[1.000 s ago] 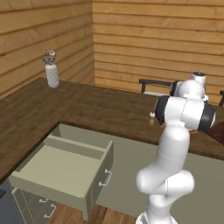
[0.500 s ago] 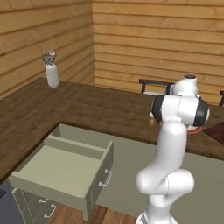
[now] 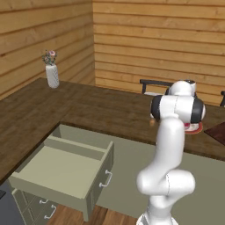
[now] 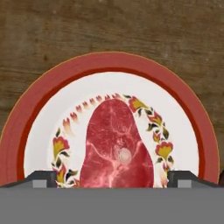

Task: Pick up the knife from the drawer and place it on the cutting board. Then place the meat from the plate to the cutting board.

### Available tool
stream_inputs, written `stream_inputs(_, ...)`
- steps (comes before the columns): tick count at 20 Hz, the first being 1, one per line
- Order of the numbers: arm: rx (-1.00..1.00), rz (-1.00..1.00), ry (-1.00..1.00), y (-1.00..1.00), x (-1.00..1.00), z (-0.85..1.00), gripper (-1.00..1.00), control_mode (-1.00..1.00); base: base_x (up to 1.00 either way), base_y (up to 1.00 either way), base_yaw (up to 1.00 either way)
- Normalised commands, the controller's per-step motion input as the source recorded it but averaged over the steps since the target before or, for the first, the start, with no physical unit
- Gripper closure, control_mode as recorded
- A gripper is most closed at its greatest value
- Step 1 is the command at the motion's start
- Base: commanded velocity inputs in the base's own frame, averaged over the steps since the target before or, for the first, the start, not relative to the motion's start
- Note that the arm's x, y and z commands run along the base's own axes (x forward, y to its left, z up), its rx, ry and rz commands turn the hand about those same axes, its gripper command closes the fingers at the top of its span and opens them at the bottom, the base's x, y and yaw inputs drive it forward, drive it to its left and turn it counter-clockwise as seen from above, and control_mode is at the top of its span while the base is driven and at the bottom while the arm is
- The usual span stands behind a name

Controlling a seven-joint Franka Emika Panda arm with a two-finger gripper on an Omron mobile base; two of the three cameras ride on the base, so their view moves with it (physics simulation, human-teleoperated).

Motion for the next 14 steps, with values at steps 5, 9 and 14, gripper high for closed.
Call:
stream_inputs(5, 0.0, 0.05, 0.05, -0.2, 0.17, -0.22, -1.0, -1.0, 0.0, 0.0, 0.0)
stream_inputs(9, 0.0, 0.1, 0.08, -0.01, 0.19, -0.21, -1.0, -1.0, 0.0, 0.0, 0.0)
stream_inputs(14, 0.0, 0.12, 0.07, 0.0, 0.22, -0.22, -1.0, -1.0, 0.0, 0.0, 0.0)
